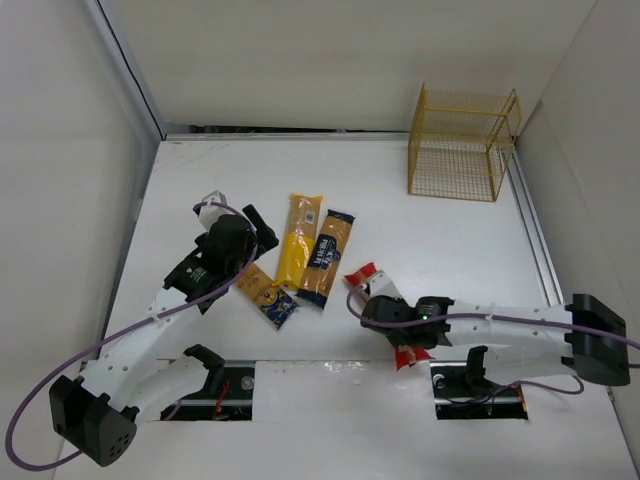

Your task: Place and organize the pasta boxes and bags onto the shelf

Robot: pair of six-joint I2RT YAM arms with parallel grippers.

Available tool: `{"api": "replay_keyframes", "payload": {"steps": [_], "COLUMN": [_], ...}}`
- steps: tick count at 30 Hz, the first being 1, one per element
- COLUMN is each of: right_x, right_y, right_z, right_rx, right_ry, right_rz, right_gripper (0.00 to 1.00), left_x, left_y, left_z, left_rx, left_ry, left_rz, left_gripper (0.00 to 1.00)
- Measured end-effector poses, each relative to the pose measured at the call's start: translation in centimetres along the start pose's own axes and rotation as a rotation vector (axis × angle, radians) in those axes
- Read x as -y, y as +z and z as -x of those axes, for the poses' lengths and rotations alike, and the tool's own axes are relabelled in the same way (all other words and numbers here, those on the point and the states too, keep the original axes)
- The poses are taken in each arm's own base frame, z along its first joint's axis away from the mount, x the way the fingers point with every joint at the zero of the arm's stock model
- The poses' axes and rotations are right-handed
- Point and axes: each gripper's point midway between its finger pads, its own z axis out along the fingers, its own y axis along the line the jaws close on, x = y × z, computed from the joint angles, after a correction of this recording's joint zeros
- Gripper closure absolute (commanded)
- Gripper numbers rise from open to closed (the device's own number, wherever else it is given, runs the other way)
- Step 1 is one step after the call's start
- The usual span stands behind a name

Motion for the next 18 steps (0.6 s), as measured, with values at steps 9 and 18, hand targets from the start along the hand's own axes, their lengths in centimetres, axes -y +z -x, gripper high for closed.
{"api": "replay_keyframes", "payload": {"steps": [9, 18], "right_x": [10.7, 20.9], "right_y": [-3.7, -1.3], "right_z": [4.7, 7.6], "right_rx": [0.205, 0.297], "right_ry": [0.28, 0.407], "right_rz": [-0.318, -0.434], "right_gripper": [1.0, 1.0], "left_x": [-0.1, -0.4], "left_y": [0.1, 0.5], "left_z": [0.0, -0.5], "left_rx": [0.002, -0.011], "left_ry": [-0.002, 0.007], "left_rz": [0.005, 0.022], "left_gripper": [0.0, 0.0]}}
